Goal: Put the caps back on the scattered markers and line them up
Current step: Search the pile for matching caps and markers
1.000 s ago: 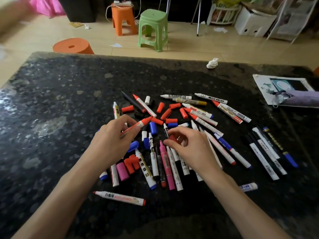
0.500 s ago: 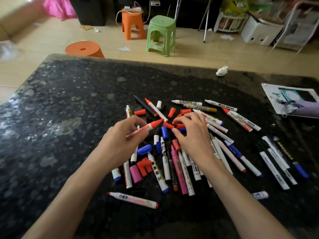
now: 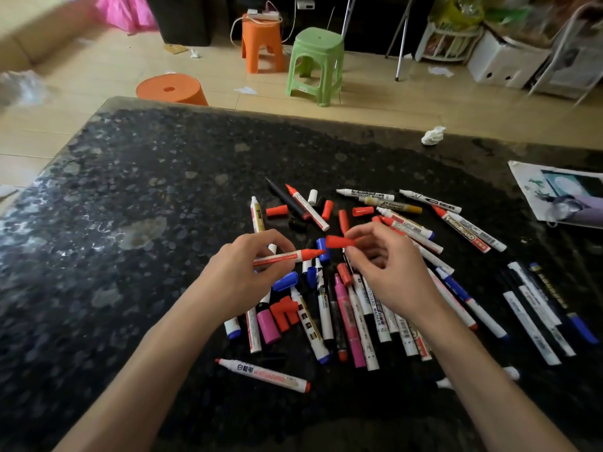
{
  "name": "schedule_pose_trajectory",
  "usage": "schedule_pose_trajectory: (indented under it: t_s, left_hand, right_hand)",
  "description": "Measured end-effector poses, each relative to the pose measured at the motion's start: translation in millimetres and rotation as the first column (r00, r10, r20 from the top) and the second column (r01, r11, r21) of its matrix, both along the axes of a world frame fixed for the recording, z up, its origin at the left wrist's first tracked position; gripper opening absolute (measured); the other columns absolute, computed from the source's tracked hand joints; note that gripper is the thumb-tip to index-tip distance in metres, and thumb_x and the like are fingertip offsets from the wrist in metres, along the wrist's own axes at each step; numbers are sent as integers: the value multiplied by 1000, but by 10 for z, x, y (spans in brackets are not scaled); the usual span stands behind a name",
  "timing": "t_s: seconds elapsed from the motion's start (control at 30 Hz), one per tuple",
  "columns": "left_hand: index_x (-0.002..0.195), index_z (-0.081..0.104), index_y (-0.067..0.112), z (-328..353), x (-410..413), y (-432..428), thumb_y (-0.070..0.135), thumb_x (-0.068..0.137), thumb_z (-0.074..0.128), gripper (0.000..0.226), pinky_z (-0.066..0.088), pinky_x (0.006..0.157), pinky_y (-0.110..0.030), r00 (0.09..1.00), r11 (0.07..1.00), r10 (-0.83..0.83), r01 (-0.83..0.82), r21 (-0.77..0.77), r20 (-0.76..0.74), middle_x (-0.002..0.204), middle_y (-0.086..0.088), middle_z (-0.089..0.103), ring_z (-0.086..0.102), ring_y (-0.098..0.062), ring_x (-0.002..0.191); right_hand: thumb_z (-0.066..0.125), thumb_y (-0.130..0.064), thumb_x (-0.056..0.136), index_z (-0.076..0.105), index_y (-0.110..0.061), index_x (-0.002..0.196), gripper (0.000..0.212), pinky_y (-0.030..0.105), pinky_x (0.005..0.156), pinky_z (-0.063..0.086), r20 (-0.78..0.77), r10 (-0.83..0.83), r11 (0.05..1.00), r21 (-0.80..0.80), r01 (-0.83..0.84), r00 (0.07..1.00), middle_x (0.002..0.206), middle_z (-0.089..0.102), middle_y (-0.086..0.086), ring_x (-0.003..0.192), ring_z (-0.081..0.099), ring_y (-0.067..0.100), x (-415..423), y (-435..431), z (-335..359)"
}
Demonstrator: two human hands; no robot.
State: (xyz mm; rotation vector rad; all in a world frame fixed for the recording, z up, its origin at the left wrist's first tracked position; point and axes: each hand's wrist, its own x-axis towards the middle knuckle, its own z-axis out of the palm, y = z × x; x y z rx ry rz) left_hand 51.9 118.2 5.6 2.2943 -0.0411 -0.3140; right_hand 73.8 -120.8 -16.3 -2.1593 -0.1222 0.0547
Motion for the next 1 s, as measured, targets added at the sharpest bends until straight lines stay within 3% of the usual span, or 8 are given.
schedule_pose_trajectory:
  t_s: [0.17, 0.43, 0.7, 0.87, 1.0]
  left_hand:
    - [101, 67, 43, -5, 16, -72, 43, 96, 67, 6, 47, 69, -22, 1000, 1000, -20, 20, -2, 17, 89, 12, 69, 66, -5, 80]
    - [103, 69, 42, -26, 58, -92, 39, 95, 70, 9, 47, 71, -22, 998, 999, -36, 36, -8, 45, 90, 13, 71, 66, -1, 84]
    - [99, 71, 43, -18, 39, -202, 38, 92, 73, 9, 54, 78, -26, 993, 995, -84, 88, -47, 79, 87, 15, 73, 67, -1, 84]
    - [98, 74, 40, -9, 41, -250, 36, 92, 73, 8, 50, 82, -24, 986, 996, -88, 92, -23, 144, 87, 18, 74, 66, 1, 89]
    - [98, 75, 40, 8, 45, -278, 35, 91, 73, 8, 54, 88, -31, 981, 994, -95, 103, -36, 171, 90, 22, 74, 67, 0, 93]
  right_hand:
    - [73, -15, 96, 71, -29, 110, 20, 35, 89, 61, -36, 7, 988, 155, -2, 999, 99, 75, -10, 97, 72, 7, -184, -48, 43]
    - [71, -18, 97, 71, -33, 110, 19, 31, 91, 60, 23, -58, 988, 147, 54, 998, 103, 73, -19, 98, 71, 4, -269, -203, 72]
    - [73, -19, 96, 73, -27, 112, 18, 34, 91, 60, 27, 29, 984, 177, -34, 999, 99, 76, -13, 96, 74, 9, -333, -130, 63]
    - [74, -20, 95, 75, -22, 111, 16, 36, 90, 61, 30, 49, 976, 209, -54, 998, 95, 78, -8, 92, 76, 11, -347, -148, 41]
    - [75, -19, 95, 75, -19, 111, 17, 35, 89, 62, 29, 52, 972, 227, -57, 998, 94, 79, -7, 90, 77, 11, -339, -161, 55]
